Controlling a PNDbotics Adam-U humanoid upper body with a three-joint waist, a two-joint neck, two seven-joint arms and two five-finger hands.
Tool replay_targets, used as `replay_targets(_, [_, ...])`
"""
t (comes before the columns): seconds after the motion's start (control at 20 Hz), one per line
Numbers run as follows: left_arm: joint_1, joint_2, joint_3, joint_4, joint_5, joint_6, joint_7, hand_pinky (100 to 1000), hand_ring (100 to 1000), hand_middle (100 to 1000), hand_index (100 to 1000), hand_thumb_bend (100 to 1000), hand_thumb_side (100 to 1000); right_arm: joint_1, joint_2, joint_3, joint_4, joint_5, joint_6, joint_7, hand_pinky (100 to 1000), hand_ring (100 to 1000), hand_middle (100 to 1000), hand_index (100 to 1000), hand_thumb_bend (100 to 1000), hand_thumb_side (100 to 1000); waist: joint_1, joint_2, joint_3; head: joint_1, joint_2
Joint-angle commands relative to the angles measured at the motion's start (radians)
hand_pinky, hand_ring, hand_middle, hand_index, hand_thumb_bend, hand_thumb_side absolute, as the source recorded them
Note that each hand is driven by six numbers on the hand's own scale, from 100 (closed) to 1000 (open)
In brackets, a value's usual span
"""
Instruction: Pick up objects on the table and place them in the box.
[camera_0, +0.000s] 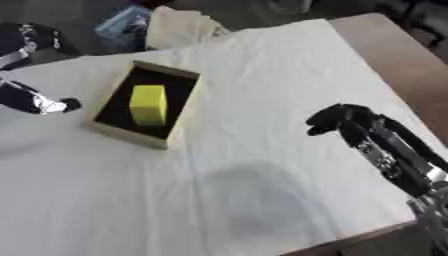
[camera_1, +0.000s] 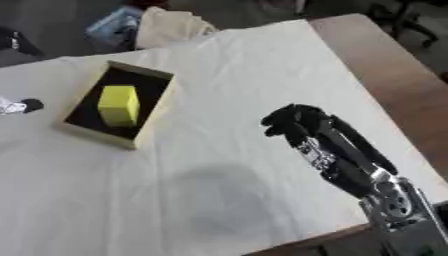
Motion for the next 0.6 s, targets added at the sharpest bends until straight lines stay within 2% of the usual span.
replay_targets(0.05, [0.037,0.007,0.041,-0.092,0.050,0.014,0.050,801,674,642,795,436,326,-0.008,-0.013,-0.014,-0.021,-0.003,-0.001,-0.017,735,683,701,770,100,950,-0.003,-0.013,0.004,0.001,0.000])
replay_targets(0.2, [0.106,-0.036,0.062,-0.162,0.093,0.051,0.093,798,661,631,793,394,339,-0.006,-0.011,-0.017,-0.021,-0.001,0.000,-0.028,731,678,696,767,100,949,-0.007,-0.010,0.018,0.016,0.004])
replay_targets(0.3, [0.156,-0.068,0.069,-0.211,0.124,0.080,0.124,798,655,626,793,379,393,-0.007,-0.011,-0.018,-0.021,-0.002,0.000,-0.035,728,674,692,764,100,948,-0.009,-0.009,0.029,0.035,0.008])
replay_targets(0.35, [0.181,-0.086,0.070,-0.236,0.139,0.096,0.139,796,646,619,793,363,462,-0.008,-0.010,-0.020,-0.021,-0.003,0.001,-0.040,725,670,686,759,100,941,-0.011,-0.006,0.035,0.044,0.009])
replay_targets(0.6, [0.306,-0.173,0.073,-0.361,0.216,0.172,0.149,792,635,611,794,350,535,-0.005,-0.005,-0.020,-0.021,-0.003,0.007,-0.052,723,667,683,756,100,940,-0.019,-0.006,0.047,0.078,0.028])
